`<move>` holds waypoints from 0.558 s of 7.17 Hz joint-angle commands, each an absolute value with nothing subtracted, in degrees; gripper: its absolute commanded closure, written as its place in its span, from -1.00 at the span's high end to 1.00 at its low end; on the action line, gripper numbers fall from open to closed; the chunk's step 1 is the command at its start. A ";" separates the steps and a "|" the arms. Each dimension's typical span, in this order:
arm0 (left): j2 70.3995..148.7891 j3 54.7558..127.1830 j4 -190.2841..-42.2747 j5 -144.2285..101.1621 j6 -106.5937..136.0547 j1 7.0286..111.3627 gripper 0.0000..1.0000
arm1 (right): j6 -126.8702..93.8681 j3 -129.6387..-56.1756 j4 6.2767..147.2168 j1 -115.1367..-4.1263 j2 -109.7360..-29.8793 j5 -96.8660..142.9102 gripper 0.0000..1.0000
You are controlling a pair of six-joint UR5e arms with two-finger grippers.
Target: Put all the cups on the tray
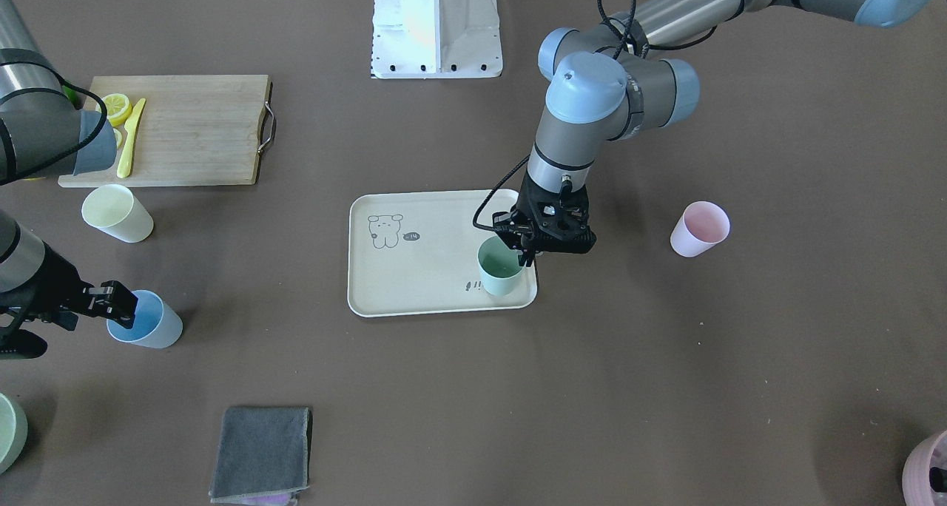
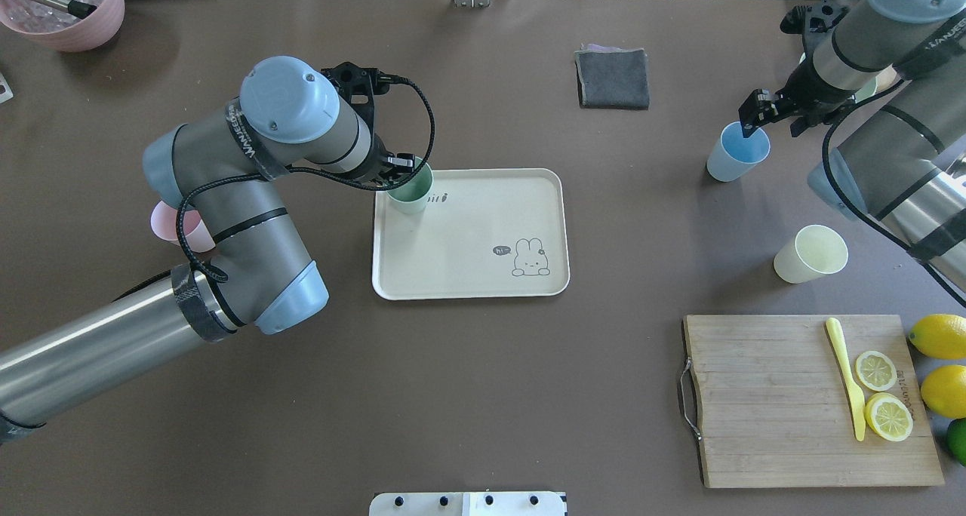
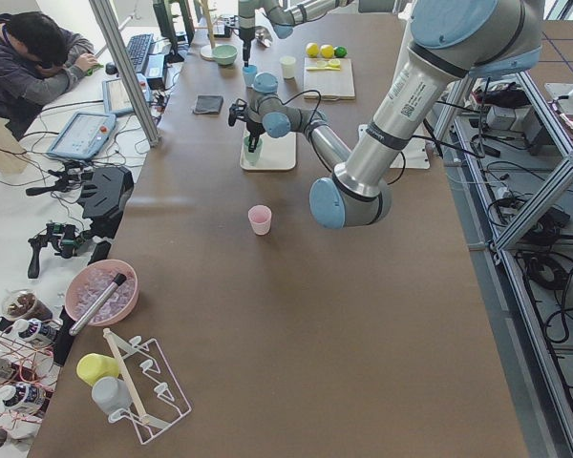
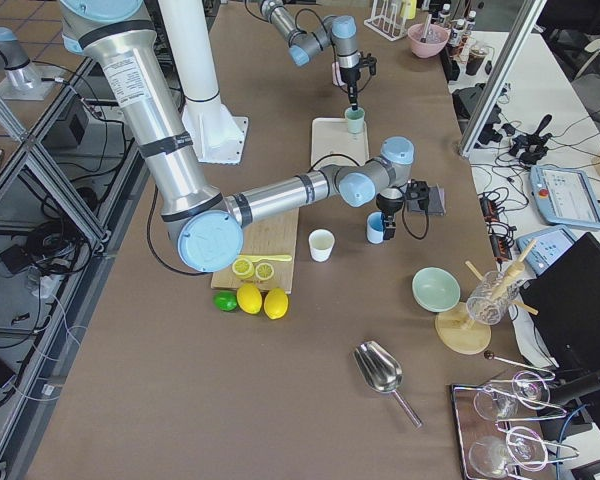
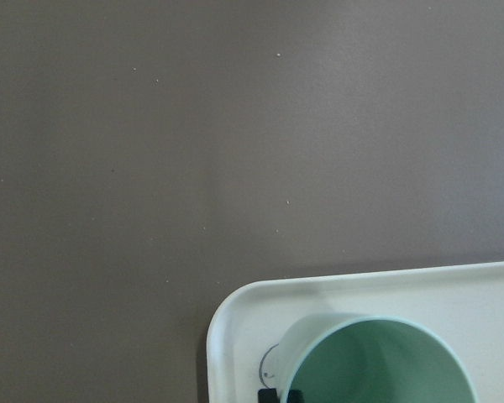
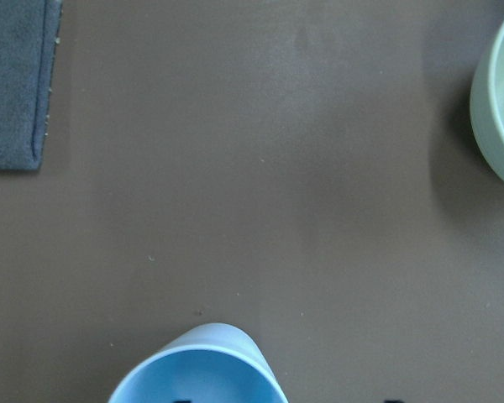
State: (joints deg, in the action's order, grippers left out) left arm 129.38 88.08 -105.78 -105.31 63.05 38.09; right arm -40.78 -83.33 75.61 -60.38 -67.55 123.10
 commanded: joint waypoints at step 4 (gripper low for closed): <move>129.46 95.52 -99.78 -118.91 55.57 51.05 0.96 | -43.85 -84.20 75.50 -58.80 -68.56 122.96 -1.00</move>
